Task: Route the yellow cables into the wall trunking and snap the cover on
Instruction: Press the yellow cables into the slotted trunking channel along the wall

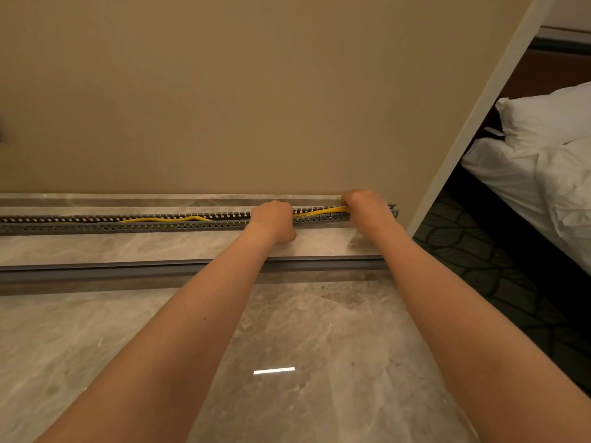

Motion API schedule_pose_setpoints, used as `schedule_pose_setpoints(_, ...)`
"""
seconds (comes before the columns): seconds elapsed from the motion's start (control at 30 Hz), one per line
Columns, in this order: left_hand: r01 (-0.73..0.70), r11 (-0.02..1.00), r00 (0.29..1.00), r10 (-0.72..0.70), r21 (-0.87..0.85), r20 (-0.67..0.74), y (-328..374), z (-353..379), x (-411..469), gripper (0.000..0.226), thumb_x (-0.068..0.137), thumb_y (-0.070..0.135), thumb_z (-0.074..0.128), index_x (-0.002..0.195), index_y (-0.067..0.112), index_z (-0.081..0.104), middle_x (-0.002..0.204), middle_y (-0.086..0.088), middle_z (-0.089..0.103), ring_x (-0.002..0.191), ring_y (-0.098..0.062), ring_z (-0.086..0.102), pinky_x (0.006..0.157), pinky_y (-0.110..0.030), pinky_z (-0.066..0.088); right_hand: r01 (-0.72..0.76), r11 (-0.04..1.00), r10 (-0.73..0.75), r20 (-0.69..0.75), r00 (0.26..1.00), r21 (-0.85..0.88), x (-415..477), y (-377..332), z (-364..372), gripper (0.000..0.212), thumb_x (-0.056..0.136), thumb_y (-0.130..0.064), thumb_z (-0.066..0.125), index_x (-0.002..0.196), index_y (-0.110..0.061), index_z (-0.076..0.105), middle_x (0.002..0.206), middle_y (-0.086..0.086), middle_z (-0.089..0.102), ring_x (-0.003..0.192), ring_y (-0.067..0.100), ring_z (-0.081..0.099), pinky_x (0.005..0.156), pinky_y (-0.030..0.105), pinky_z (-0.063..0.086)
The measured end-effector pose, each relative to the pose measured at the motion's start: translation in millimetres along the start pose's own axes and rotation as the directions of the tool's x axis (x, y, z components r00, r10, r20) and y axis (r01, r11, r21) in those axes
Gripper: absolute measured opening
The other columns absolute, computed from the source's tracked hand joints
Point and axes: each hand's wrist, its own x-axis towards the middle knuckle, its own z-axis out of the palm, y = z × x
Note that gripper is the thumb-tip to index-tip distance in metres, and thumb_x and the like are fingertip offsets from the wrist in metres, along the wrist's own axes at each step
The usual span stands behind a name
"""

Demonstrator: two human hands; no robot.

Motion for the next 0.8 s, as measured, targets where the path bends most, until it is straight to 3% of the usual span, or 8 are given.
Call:
schedule_pose_setpoints(0.17,0.037,0.997,0.999,-0.034,0.067,-0.04,11,-3,3,0.027,0.09,0.019,0.052,0.113,0.007,0.061,0.114,-0.009,0.065,0.106,-0.028,0.062,0.08,-0.034,0.048,-0.059,0.998,0.059,-0.005,0.998,0.029,5,-7,3,0.028,0.087,0.007,0.048,0.107,-0.002,0.066,0.108,0.016,0.063,0.1,0.034,0.059,0.085,0.04,0.049)
schedule_pose_setpoints(0.23,0.028,0.993,0.999,-0.023,0.116,-0.049,16,-4,7,0.026,0.092,0.015,0.05,0.114,0.007,0.061,0.115,-0.009,0.065,0.107,-0.027,0.062,0.076,-0.032,0.045,-0.078,0.993,0.082,-0.031,0.996,0.091,3,-6,8,0.025,0.09,0.002,0.049,0.108,-0.004,0.064,0.108,0.016,0.065,0.099,0.032,0.06,0.084,0.038,0.048)
schedule_pose_setpoints(0.4,-0.116,0.975,0.978,0.145,0.188,-0.147,34,-5,11,0.026,0.092,0.011,0.046,0.111,0.006,0.063,0.113,-0.011,0.064,0.103,-0.03,0.063,0.068,-0.032,0.039,-0.087,0.959,0.112,-0.081,0.99,0.27,-10,7,10,0.027,0.09,-0.014,0.05,0.113,-0.01,0.063,0.107,0.011,0.071,0.1,0.03,0.063,0.086,0.036,0.049)
schedule_pose_setpoints(0.57,-0.214,0.974,0.96,0.223,0.067,-0.17,62,-2,13,0.028,0.091,0.009,0.043,0.113,0.001,0.059,0.117,-0.016,0.06,0.108,-0.035,0.06,0.08,-0.04,0.048,-0.066,0.968,0.074,-0.022,0.997,0.243,-9,11,11,0.031,0.087,0.0,0.051,0.11,-0.009,0.069,0.112,0.014,0.069,0.107,0.031,0.06,0.091,0.038,0.048)
schedule_pose_setpoints(0.8,-0.271,0.957,0.939,0.24,-0.1,-0.247,60,23,22,0.03,0.09,-0.002,0.042,0.117,-0.002,0.054,0.121,-0.017,0.05,0.117,-0.032,0.047,0.094,-0.039,0.044,-0.044,0.96,0.086,-0.144,0.986,0.277,-19,14,26,0.044,0.079,0.013,0.047,0.117,-0.004,0.063,0.115,0.017,0.064,0.113,0.035,0.051,0.096,0.036,0.039)
